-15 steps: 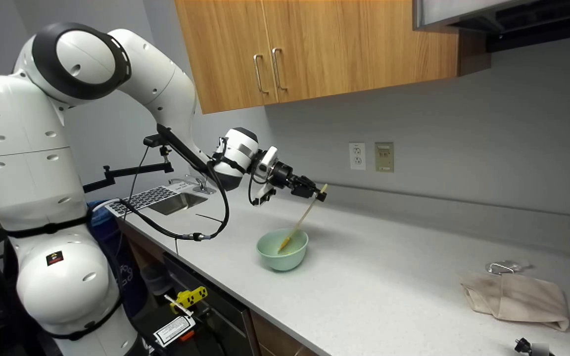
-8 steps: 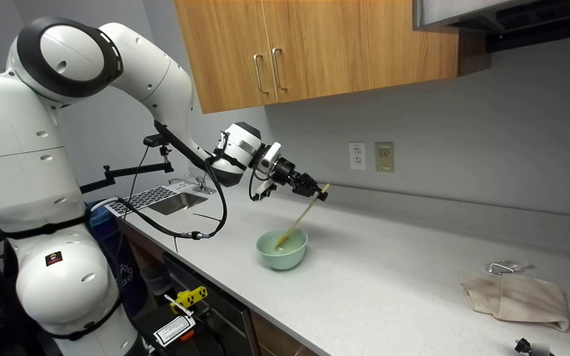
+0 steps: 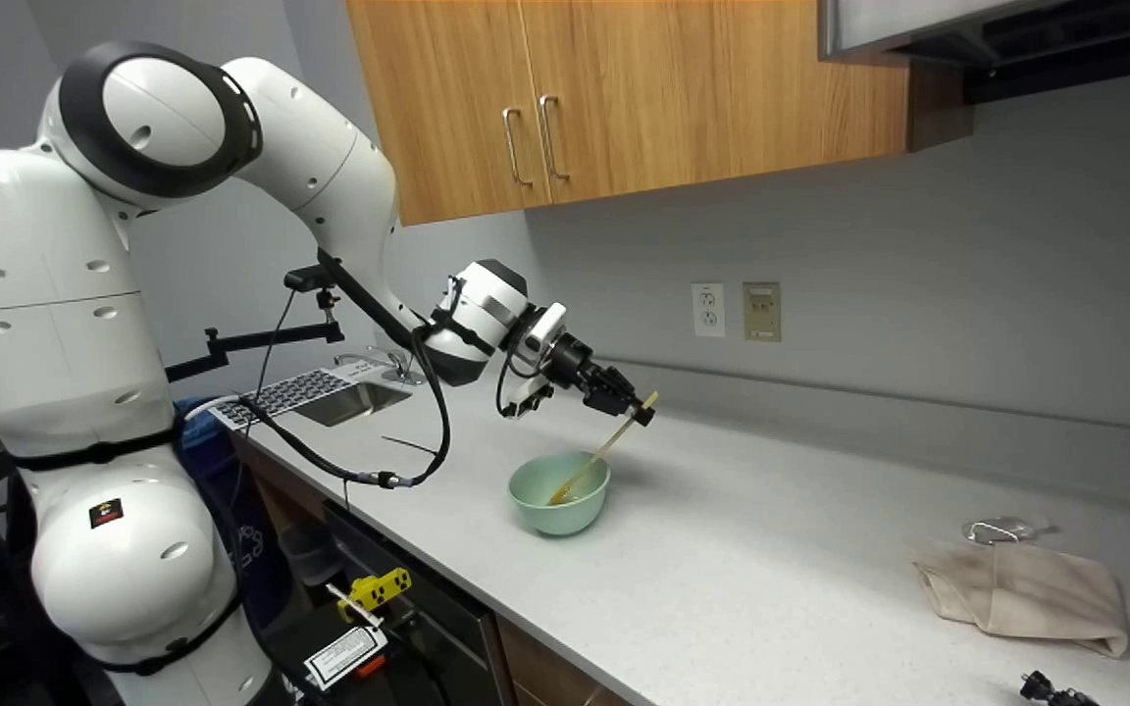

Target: Use the wooden cooking stick to stir the contents of the green bowl

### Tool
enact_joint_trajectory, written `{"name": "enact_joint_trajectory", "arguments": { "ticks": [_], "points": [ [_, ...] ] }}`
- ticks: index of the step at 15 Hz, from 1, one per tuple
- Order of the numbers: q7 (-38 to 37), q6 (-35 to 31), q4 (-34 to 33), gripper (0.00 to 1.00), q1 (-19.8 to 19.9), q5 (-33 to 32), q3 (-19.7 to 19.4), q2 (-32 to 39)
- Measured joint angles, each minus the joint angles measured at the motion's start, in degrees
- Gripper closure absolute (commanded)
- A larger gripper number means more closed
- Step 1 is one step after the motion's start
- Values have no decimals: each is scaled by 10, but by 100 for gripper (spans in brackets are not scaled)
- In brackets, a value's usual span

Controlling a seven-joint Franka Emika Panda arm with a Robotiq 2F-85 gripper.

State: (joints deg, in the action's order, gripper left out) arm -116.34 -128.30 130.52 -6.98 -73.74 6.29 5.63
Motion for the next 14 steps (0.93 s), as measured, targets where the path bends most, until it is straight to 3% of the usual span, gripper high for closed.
{"name": "enact_joint_trajectory", "arguments": {
  "ticks": [4, 5, 6, 14],
  "points": [
    [20, 0, 3, 96, 0, 29, 0, 7],
    [24, 0, 3, 58, 0, 34, 0, 7],
    [28, 0, 3, 57, 0, 39, 0, 7],
    [70, -11, 3, 0, 0, 89, 1, -4]
  ]
}}
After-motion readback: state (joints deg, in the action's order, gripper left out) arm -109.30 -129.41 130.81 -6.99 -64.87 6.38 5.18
